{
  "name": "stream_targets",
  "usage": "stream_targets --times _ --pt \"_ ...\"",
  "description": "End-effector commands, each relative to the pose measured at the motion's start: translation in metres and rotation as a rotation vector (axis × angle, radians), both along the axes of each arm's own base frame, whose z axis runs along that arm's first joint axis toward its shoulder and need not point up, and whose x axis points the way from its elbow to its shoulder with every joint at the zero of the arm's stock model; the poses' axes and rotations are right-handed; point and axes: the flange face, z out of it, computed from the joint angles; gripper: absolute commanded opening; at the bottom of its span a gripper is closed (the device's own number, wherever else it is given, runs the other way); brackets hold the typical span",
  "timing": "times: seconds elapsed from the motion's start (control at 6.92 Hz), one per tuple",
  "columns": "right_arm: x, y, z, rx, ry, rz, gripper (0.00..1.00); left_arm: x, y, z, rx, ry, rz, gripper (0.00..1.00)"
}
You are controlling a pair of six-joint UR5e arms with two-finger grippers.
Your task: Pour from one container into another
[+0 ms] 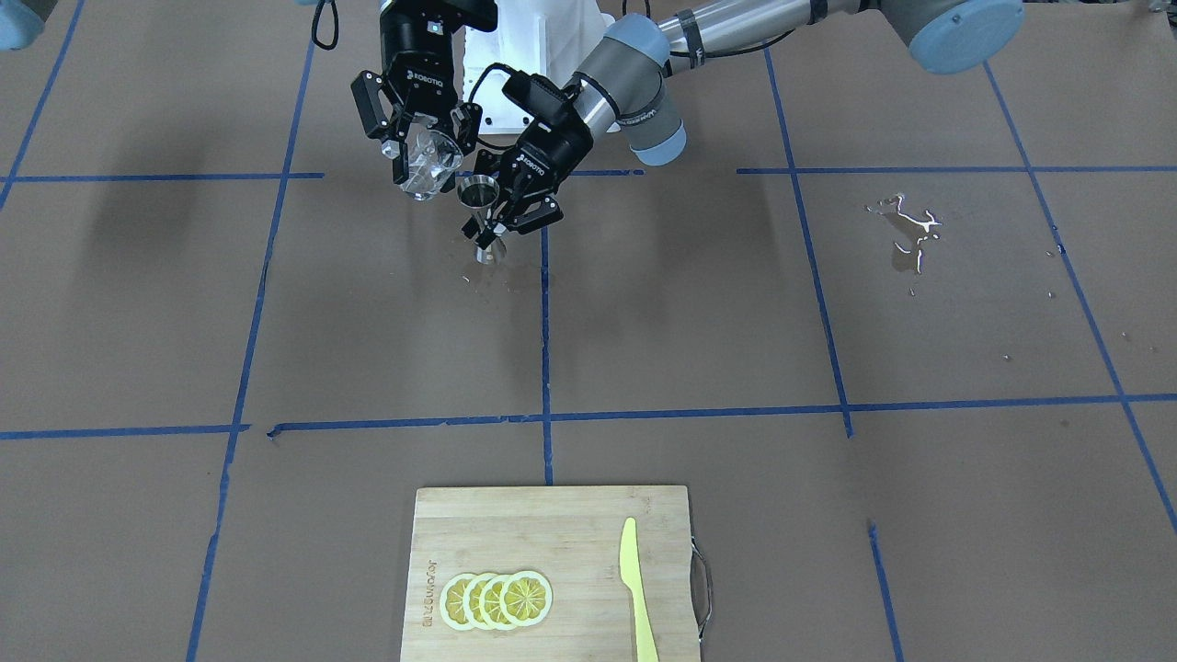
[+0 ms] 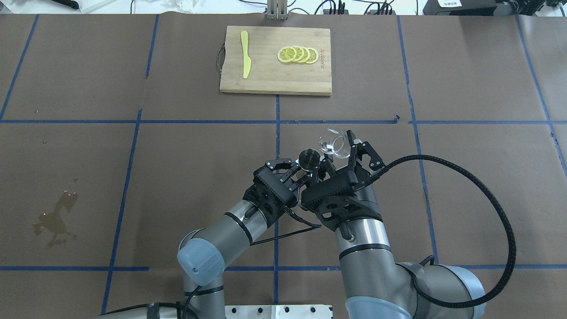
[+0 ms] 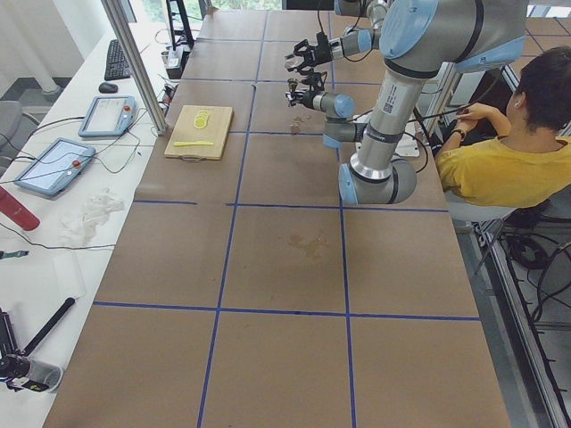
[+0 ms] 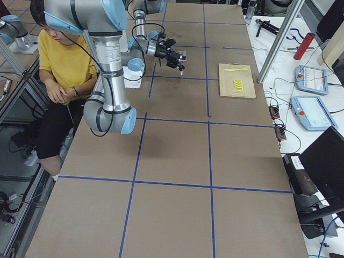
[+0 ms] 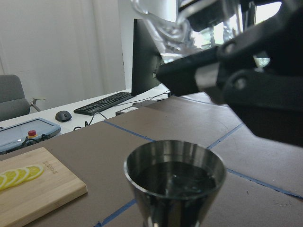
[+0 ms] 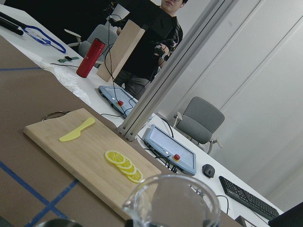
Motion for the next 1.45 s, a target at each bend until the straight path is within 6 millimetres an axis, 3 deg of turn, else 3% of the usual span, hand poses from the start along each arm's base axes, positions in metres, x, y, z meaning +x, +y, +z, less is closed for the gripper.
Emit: stream_targets --times 0.0,0.14,0.29,0.43,0.58,0.72,0.87,1.16,1.3 --pt "0.008 -0.007 0.035 -0.104 -0.22 0.039 0.0 -0.051 -0.01 0.043 0.007 0.034 -0.03 0.0" --pt "0.02 -0.01 0.061 -0.11 -0.24 0.044 0.0 -0.067 -0.015 0.065 0.004 0.009 -0.045 0.0" --pt "0.042 -0.012 0.094 -0.137 -0.402 0.045 0.0 -0.091 -0.018 0.094 -0.004 -0.02 -0.057 0.0" --pt "0.07 -0.01 0.145 -0.158 -0.408 0.033 0.0 -0.126 -0.01 0.124 -0.01 -0.023 -0.06 0.0" --pt "0.082 -0.014 0.189 -0.179 -0.339 0.047 0.0 -0.171 0.002 0.182 -0.012 -0.004 -0.061 0.0" --pt "0.081 -0.02 0.208 -0.209 -0.354 0.065 0.0 -0.217 0.013 0.237 -0.011 0.002 -0.063 0.0" --pt "0.079 -0.025 0.224 -0.213 -0.325 0.078 0.0 -0.258 0.025 0.275 -0.009 0.012 -0.064 0.0" --pt "0.08 -0.03 0.231 -0.226 -0.314 0.08 0.0 -0.332 0.034 0.344 -0.065 -0.054 -0.19 0.0" --pt "0.079 -0.031 0.233 -0.236 -0.312 0.074 0.0 -0.336 0.033 0.376 -0.138 -0.062 -0.236 0.0"
